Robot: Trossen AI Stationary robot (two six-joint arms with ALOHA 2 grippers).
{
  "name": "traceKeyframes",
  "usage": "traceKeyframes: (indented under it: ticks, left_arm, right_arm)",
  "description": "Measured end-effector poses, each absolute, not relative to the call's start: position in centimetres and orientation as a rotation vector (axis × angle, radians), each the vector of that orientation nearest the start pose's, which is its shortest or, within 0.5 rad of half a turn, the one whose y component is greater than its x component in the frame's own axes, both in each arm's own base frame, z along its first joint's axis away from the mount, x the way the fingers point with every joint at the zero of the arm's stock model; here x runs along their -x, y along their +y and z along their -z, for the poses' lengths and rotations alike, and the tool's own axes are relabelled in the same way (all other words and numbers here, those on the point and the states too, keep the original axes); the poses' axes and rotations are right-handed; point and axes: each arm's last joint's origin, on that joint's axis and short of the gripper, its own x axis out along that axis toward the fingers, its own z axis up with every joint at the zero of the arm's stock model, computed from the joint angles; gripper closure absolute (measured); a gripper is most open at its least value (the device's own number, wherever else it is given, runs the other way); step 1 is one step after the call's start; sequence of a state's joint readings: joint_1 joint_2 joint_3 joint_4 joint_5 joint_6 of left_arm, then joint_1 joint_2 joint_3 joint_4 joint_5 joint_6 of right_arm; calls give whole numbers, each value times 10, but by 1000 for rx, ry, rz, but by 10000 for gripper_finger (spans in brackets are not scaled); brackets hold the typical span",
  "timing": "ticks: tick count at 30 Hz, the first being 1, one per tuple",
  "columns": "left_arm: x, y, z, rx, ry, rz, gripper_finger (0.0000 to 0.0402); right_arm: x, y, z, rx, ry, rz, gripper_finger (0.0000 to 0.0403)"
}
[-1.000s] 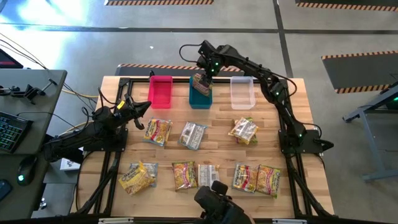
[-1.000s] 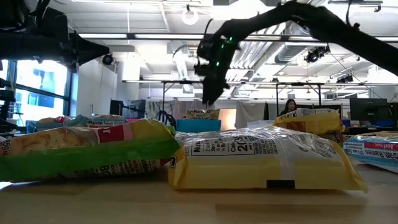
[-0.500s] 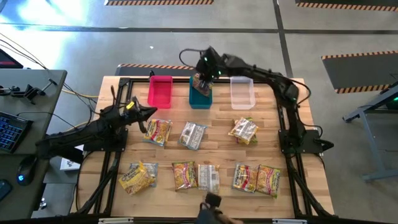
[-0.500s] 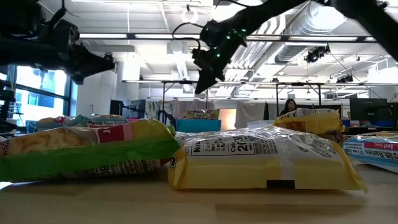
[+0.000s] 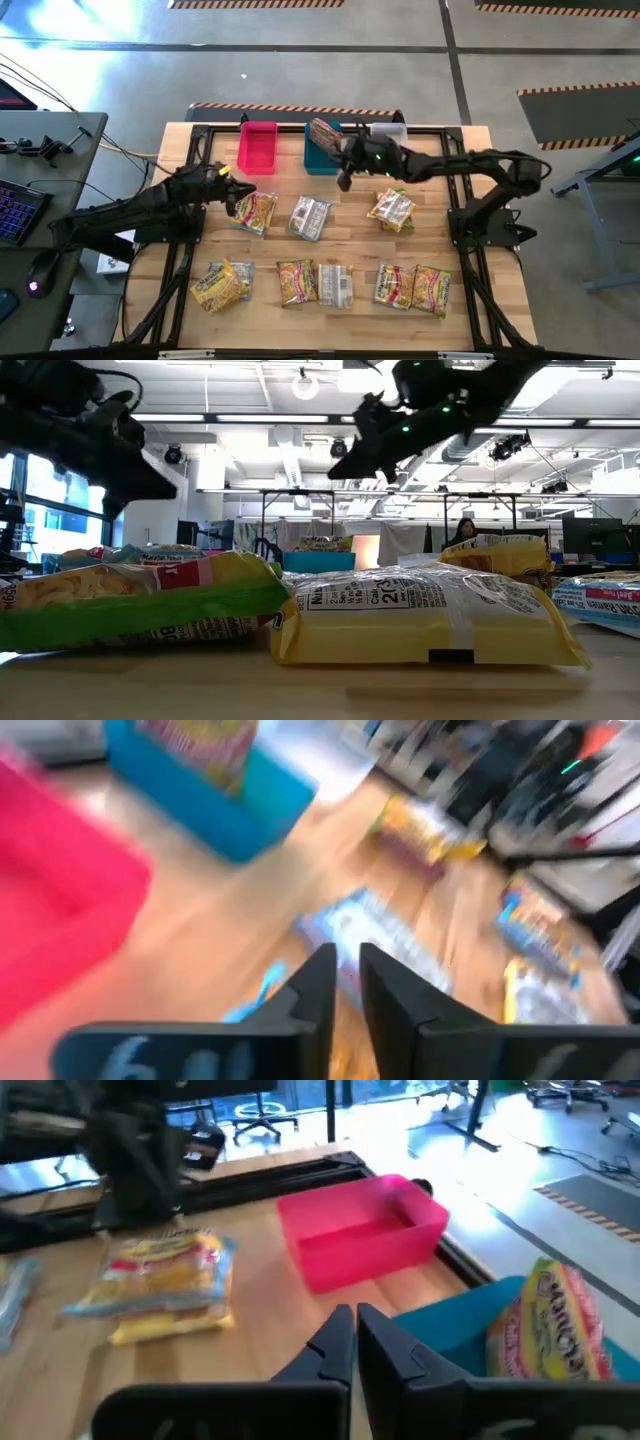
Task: Sort Maruchan noodles
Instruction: Put the top left blue noodle pack into the red bin
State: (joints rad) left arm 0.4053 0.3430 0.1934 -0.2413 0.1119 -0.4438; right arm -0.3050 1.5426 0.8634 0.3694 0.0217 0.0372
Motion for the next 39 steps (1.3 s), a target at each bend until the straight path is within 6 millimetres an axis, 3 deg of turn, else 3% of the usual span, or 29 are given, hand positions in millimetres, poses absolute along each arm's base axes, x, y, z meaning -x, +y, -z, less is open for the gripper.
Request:
traceKeyframes:
  ticks: [6, 11, 18, 23, 29, 39]
  left_arm:
    - [-100, 39, -193, 771, 552, -492, 285]
    - [-101, 37, -177, 979, 751, -628, 238]
    - [-109, 41, -165, 1039, 868, -732, 193]
    - [-114, 43, -162, 1034, 899, -730, 185]
    - [-118, 44, -163, 1006, 870, -670, 225]
    - [-120, 44, -164, 892, 888, -557, 372]
  right_arm:
    - [-301, -89, -211, -82, 333, 308, 402]
    - [-298, -88, -204, -69, 369, 293, 403]
    - [-298, -87, -204, -13, 376, 264, 403]
    - [-298, -87, -204, -3, 376, 261, 403]
    - [-298, -87, -204, -3, 376, 261, 403]
    - [-298, -88, -204, -72, 367, 264, 402]
